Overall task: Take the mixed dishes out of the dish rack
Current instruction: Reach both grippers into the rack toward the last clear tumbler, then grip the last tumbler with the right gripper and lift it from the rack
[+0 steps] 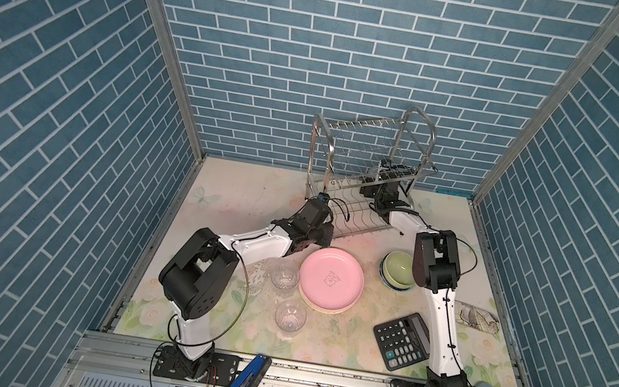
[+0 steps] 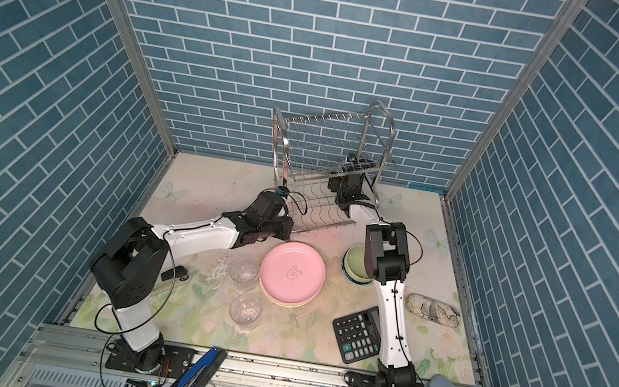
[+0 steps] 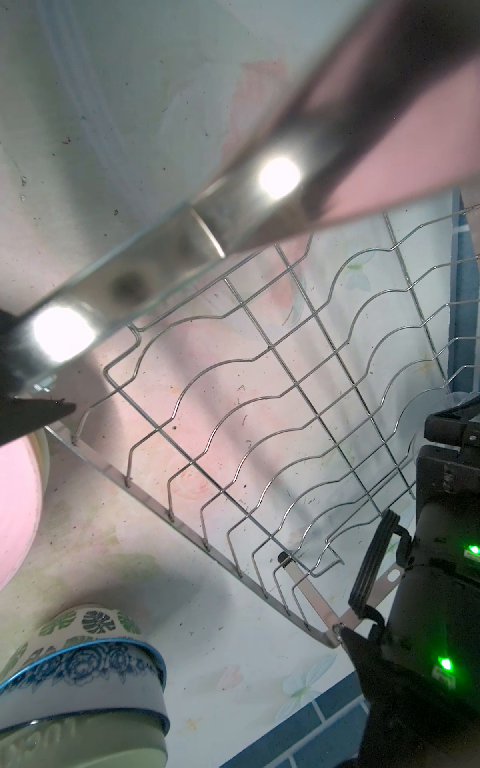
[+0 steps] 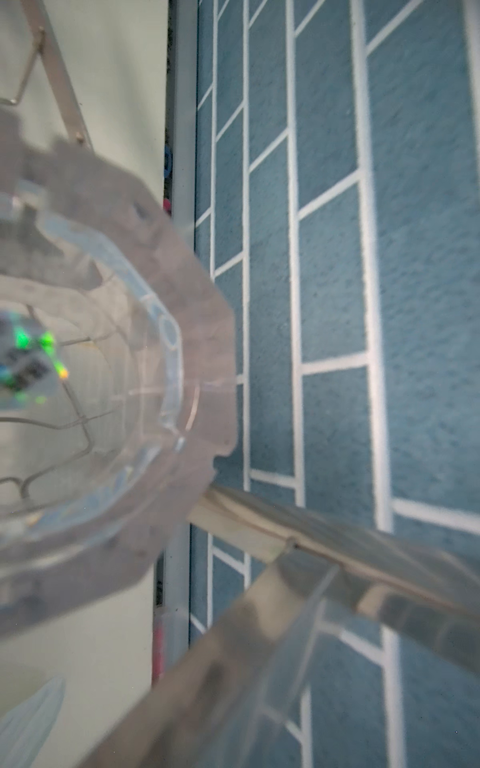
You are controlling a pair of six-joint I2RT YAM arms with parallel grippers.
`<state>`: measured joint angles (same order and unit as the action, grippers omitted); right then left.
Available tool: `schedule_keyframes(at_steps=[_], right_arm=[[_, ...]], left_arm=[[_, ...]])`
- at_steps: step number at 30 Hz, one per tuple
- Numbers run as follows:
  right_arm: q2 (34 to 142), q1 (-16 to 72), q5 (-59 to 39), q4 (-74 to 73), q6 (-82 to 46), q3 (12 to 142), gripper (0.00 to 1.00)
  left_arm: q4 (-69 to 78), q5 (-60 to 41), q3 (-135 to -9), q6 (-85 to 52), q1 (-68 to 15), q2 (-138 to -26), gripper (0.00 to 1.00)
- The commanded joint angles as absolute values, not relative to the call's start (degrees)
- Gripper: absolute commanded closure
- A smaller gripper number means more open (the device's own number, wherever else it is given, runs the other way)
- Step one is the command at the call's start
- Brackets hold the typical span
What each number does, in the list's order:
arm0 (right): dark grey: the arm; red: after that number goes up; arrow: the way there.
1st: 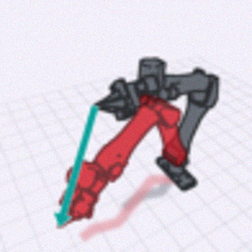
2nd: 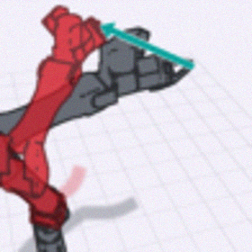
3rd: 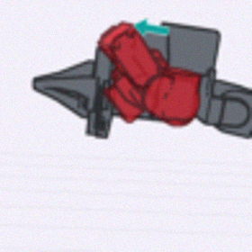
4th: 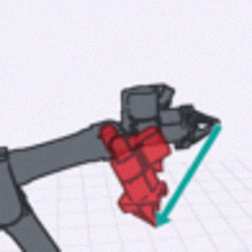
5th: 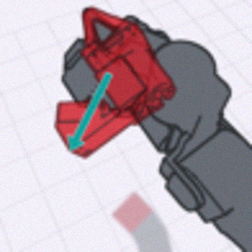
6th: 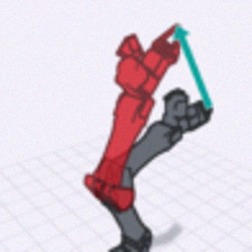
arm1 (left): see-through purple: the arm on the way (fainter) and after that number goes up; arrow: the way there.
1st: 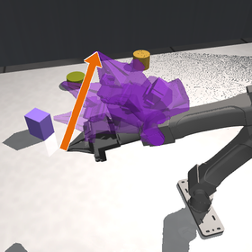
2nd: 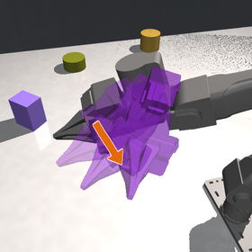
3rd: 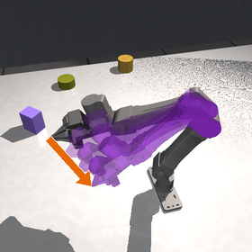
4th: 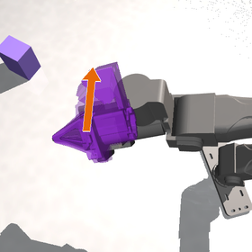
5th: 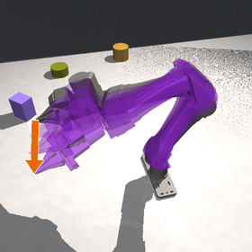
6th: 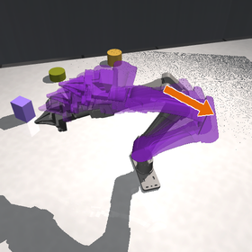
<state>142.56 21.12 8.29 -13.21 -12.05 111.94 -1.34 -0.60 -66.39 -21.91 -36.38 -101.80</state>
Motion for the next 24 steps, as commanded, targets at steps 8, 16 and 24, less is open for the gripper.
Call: schedule_keyframes(at_steps=[8,16,24], right_arm=[[126.1,22.2,0.3,-22.6,-18.3,92.1,0.81],[118.7,25.2,-4.7,-26.3,-25.4,83.9,0.83],[114.1,29.3,-8.5,-33.4,-33.7,76.4,0.84]], left_arm=[[-10.1,-3.3,-65.5,-17.1,-35.1,-103.9,1.00],[-10.9,-0.2,-64.9,-17.5,-31.1,-102.0,1.00],[-10.2,0.8,-63.6,-17.4,-26.9,-100.9,1.00]])
